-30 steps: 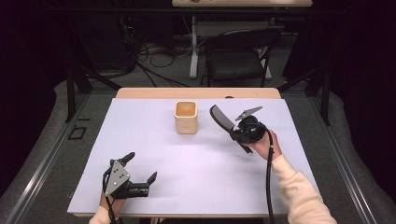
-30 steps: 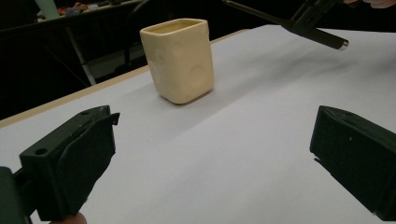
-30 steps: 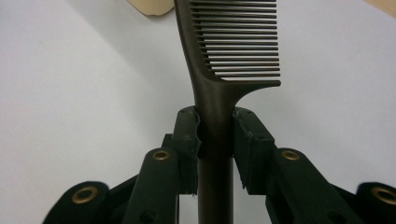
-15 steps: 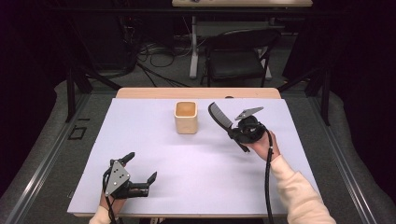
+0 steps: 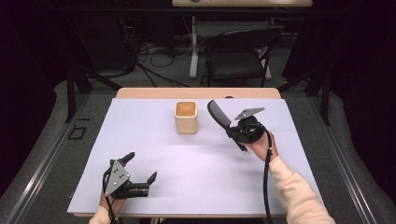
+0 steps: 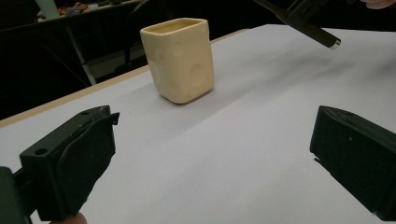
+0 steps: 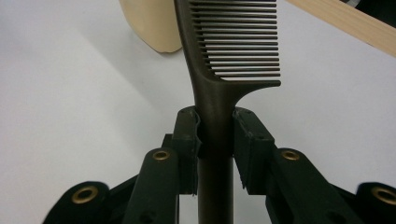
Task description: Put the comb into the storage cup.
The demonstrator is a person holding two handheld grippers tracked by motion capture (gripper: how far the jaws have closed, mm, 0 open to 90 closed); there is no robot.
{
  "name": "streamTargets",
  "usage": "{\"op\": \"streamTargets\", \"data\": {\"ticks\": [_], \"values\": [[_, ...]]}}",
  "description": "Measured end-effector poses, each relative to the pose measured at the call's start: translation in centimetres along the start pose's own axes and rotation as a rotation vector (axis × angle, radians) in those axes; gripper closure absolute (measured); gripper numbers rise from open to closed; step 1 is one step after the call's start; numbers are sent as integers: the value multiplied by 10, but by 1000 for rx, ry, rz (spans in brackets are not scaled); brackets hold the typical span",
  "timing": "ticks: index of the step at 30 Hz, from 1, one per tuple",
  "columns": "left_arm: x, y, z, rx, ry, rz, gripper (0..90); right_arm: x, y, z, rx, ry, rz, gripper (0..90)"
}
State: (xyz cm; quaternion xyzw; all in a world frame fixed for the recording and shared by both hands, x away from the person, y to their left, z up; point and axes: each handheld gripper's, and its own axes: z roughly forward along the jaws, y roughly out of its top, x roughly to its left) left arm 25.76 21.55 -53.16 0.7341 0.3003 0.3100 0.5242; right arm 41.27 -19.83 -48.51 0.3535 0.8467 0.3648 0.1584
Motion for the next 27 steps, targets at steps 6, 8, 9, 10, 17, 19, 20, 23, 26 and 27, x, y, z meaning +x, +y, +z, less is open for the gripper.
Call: {"op": "streamTargets", "data": {"ticks": [6,8,9,10,17,19,20,23,26,27], "values": [[0,0,0,1,0,0,1,1,1,-2,-23,1,4,719],[0,0,0,2,0,0,1,1,1,-2,-33,0,6,719],[0,0,0,1,0,0,1,1,1,-2,-36,1,7,719],[0,0,0,1,0,0,1,1,1,-2,-41,3,6,719],[0,0,0,2,0,0,1,2,1,-3,-52,8,5,719],[0,0,0,2,0,0,1,2,1,-3,-59,8,6,719],[0,0,0,2,0,0,1,2,2,-3,-60,7,3,719],[0,0,0,1,0,0,2,3,3,-4,-72,10,-8,719],[0,0,1,4,-2,1,2,6,4,-5,-92,11,-11,719],[0,0,1,3,-1,0,1,6,5,-5,-97,11,-14,719]]}}
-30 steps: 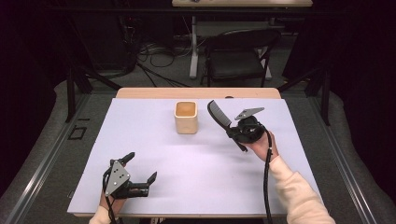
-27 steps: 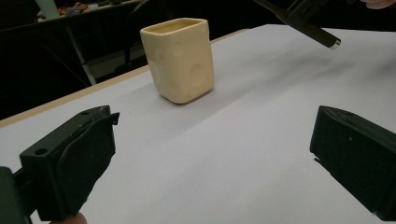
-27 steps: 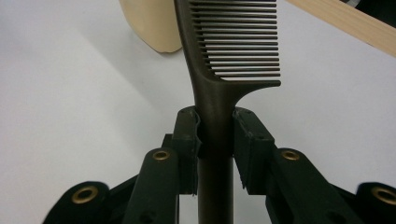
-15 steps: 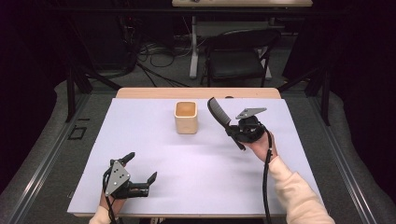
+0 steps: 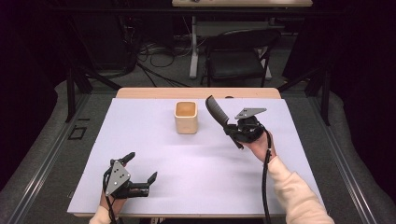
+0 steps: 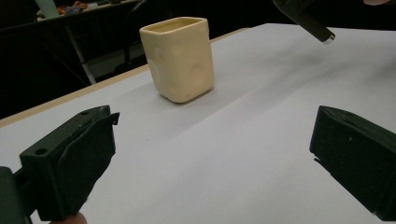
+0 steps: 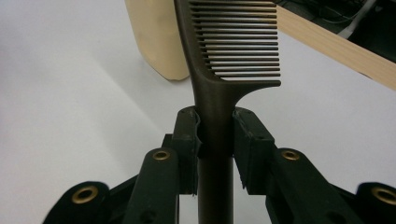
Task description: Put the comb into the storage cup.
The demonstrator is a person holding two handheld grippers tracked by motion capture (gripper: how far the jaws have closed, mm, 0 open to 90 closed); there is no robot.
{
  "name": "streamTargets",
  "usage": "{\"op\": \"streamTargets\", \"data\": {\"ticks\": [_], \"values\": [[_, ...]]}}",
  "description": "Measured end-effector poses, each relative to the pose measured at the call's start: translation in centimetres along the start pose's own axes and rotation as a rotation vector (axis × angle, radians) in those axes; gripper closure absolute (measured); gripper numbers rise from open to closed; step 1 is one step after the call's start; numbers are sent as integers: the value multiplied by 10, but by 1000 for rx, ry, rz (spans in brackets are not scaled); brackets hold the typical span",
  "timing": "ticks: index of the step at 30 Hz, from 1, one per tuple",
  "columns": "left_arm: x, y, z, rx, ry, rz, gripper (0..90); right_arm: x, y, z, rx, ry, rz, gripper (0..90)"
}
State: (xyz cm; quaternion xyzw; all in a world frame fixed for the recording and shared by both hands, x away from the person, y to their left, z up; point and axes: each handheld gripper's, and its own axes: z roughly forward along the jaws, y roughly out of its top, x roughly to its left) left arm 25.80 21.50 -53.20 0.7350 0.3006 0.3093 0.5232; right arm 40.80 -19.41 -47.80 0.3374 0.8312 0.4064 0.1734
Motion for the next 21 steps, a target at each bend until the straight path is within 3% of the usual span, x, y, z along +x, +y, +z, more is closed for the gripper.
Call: {"op": "streamTargets", "data": {"ticks": [21], "values": [[0,0,0,0,-1,-5,2,8,3,2,-84,1,-19,719]]}}
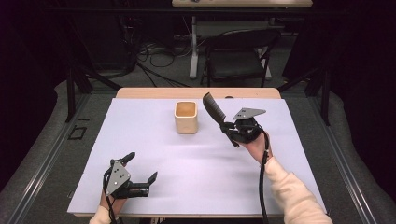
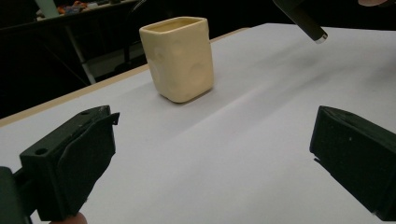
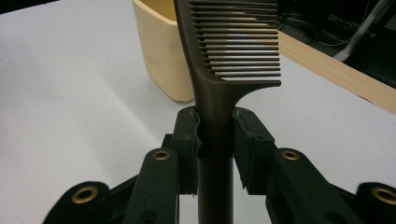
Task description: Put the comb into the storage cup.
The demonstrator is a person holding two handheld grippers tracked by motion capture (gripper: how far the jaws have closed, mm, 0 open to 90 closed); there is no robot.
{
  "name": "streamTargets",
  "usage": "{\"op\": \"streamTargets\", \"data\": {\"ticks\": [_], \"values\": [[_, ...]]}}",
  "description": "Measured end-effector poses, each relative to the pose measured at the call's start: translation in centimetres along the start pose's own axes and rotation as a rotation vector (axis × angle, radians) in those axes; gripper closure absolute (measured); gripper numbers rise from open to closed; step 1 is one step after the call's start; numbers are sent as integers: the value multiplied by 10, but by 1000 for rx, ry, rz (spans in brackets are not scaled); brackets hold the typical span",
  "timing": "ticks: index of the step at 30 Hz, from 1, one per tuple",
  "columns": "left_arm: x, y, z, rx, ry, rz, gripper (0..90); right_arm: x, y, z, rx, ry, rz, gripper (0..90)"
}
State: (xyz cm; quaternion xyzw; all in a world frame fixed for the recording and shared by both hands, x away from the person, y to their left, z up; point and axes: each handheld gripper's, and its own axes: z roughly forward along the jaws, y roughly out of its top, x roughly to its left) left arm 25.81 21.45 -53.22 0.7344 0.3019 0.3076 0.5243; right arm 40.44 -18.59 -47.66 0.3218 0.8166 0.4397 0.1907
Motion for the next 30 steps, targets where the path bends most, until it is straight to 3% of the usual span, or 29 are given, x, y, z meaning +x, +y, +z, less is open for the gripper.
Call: {"op": "streamTargets", "data": {"ticks": [30], "values": [[0,0,0,3,3,1,2,8,8,4,-39,-8,-27,720]]}}
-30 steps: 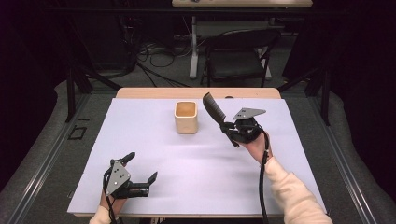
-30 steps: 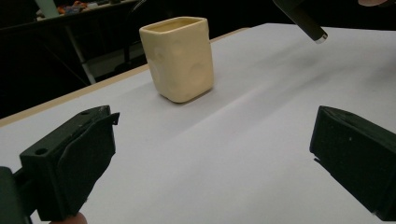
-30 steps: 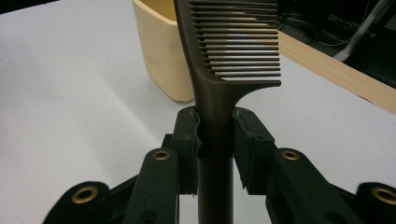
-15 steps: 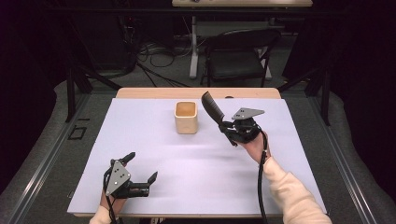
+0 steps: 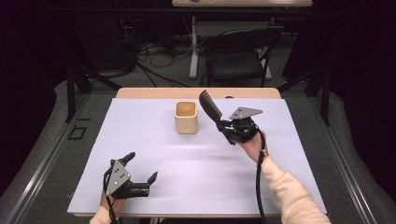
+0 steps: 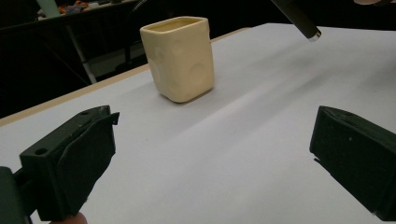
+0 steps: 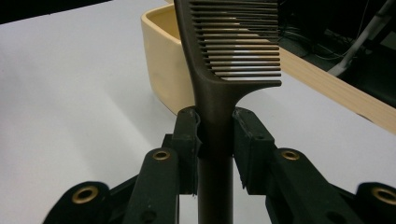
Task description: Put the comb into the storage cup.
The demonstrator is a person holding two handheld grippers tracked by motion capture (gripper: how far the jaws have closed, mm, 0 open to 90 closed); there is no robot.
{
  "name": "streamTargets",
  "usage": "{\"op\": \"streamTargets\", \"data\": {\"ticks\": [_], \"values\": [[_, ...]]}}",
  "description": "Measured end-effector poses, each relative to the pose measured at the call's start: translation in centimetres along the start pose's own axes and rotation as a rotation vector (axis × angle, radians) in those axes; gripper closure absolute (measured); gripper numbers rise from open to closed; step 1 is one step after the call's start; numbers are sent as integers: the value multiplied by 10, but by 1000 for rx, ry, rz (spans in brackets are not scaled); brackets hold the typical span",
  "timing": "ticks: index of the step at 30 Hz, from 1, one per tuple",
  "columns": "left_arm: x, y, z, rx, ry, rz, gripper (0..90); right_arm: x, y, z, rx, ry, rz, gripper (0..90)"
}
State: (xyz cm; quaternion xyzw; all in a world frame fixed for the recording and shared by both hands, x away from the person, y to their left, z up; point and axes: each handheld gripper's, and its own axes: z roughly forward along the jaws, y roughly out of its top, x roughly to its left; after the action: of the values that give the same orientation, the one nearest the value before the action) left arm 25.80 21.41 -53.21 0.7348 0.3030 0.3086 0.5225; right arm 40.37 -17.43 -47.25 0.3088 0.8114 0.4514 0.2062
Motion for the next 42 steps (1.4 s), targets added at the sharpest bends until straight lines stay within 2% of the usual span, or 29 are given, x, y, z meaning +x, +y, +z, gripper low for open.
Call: {"op": "streamTargets", "data": {"ticks": [21,42], "values": [[0,0,0,-3,4,1,2,10,12,9,-23,1,-30,720],[0,0,-1,2,3,4,2,8,21,9,-70,-24,-35,720]]}}
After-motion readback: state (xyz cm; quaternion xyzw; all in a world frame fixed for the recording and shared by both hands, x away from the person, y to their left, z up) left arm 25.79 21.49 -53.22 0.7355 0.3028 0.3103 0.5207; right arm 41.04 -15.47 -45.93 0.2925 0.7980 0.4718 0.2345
